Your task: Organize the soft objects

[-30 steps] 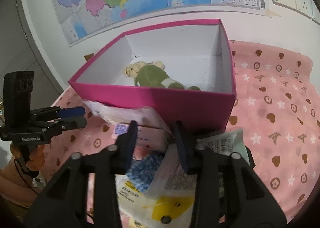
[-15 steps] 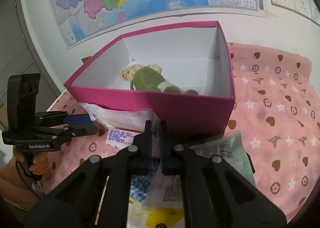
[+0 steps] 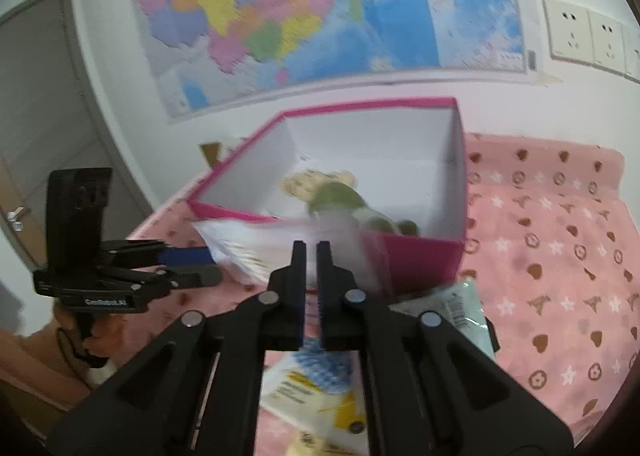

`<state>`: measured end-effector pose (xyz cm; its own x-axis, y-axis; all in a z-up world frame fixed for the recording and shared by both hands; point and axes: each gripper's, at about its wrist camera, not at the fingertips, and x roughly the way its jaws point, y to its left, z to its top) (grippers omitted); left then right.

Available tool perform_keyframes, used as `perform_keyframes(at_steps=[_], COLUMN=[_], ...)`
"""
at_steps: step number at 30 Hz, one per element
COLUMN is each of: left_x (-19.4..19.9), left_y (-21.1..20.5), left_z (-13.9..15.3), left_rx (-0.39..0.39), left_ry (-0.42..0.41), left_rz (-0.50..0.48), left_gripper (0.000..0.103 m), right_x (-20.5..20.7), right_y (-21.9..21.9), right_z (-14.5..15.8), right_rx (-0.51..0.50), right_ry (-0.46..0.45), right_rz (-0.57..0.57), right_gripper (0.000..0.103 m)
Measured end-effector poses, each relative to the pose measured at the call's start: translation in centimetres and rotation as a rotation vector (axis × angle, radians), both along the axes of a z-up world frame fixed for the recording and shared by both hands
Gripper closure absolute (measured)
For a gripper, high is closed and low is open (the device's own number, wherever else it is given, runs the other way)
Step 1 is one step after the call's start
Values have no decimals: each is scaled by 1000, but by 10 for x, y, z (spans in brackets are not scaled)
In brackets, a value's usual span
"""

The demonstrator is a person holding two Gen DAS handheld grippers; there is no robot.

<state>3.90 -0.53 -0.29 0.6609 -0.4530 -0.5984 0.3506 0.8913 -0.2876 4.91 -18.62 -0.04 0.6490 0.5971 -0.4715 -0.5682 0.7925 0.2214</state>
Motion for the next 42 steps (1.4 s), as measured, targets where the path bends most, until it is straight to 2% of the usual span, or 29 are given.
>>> perform_keyframes(at_steps=[3, 5, 7, 9, 12, 13, 17, 21, 23, 24, 27, 29, 36, 38, 42], left_x=[-6, -4, -1, 0, -5, -5, 9, 20, 26, 28, 31, 30, 7, -1, -6], left_y=[-9, -14, -11, 1, 13, 16, 18, 10, 5, 3, 1, 3, -2, -7, -14], left_z=[15, 16, 10, 2, -6, -10, -34, -46, -49, -50, -49, -48, -15, 0, 15], left_rx=[2, 41, 47, 24, 30, 33, 47, 57, 48, 44, 47, 32, 12, 34, 46], left_ry=[-45, -57, -37, -11, -7, 4, 84, 113, 124, 130, 135, 137, 51, -2, -47], left_rz=[-30, -7, 11, 37, 66, 74, 72, 49, 34, 27, 28, 28, -1, -8, -21], left_gripper=[65, 65, 65, 65, 62, 61, 59, 59, 60, 61, 71, 73, 73, 73, 73], right_x=[-11, -13, -11, -4, 3, 7, 21, 34, 37, 37, 37, 33, 12, 4, -8], right_y=[8, 12, 11, 1, -10, -12, -11, -9, -6, -4, -3, -5, -2, 5, 12], right_z=[13, 18, 17, 11, -4, -10, -28, -41, -44, -45, -46, -42, -16, -6, 13], right_rx=[-7, -19, -32, -14, -63, -64, -81, -77, -81, -88, -94, -84, -47, -61, -60], right_ry=[-43, -62, -64, -28, -9, 12, 60, 86, 87, 80, 76, 63, 11, -25, -85], right_rz=[30, 43, 14, -1, -69, -71, -72, -84, -70, -70, -72, -71, -8, 8, 42], right_gripper=[98, 98, 98, 95, 72, 70, 70, 70, 81, 93, 95, 97, 100, 100, 100])
